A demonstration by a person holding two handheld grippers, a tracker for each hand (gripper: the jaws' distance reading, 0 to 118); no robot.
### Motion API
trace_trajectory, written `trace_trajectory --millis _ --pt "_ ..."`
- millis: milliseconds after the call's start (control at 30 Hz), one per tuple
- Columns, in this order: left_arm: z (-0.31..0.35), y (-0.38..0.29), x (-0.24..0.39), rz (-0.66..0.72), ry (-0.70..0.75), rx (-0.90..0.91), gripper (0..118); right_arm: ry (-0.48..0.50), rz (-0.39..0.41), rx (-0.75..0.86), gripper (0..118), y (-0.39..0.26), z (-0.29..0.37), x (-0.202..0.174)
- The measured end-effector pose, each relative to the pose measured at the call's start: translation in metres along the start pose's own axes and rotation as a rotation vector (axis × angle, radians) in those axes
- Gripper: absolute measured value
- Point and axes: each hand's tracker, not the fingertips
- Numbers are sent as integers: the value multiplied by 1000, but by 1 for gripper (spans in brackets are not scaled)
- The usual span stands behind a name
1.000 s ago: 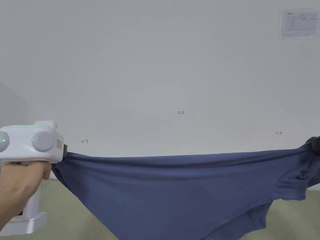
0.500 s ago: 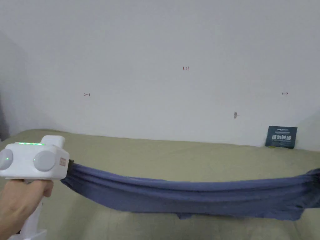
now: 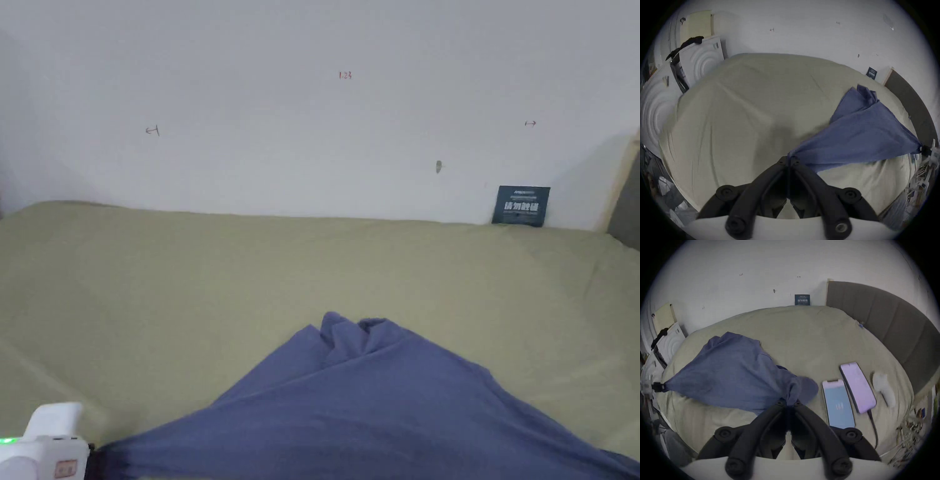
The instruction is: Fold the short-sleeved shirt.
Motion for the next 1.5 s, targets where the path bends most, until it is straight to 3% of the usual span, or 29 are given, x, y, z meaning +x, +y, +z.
trace_trajectory --millis 333,367,400,433,467,500,567,733,767,800,833,867,900,933,1067,1200,1500 --pt "22 -40 -5 37 -56 11 2 10 -65 0 8 -35 12 12" --pt "23 -39 -5 46 -62 14 13 13 -56 4 26 -33 13 10" --pt "29 -41 -2 58 -54 30 43 4 -50 18 62 -30 15 7" --pt "31 -40 -3 71 -75 49 90 5 -55 40 100 -29 20 3" --pt "34 -39 -3 90 -107 62 118 22 -65 88 118 -28 28 1" --pt "43 -39 1 113 -142 116 113 54 -87 131 118 -28 35 -5" --pt "63 -37 15 87 -95 148 112 48 -56 155 118 -19 47 -19" --pt "125 -36 53 24 -146 297 110 88 86 318 117 -14 84 -84" --pt "136 -39 62 13 -130 337 104 102 99 354 113 -17 91 -95" --pt "147 -42 68 -20 -111 368 92 145 97 387 104 -22 99 -107" --pt "157 -48 76 -42 -96 418 73 162 87 425 85 -25 106 -122" --pt "164 -53 84 -68 -83 453 36 168 71 448 48 -28 109 -133" --pt "172 -60 94 -111 -71 499 8 185 73 473 20 -33 112 -144" --pt "175 -63 99 -158 -71 528 0 173 67 488 10 -37 114 -155" --pt "185 -71 112 -147 -113 552 0 130 125 550 3 -48 125 -200" --pt "181 -72 107 -186 -48 581 0 149 152 541 3 -50 123 -217" --pt "129 -59 22 -60 31 354 0 170 192 474 2 -53 99 -234"
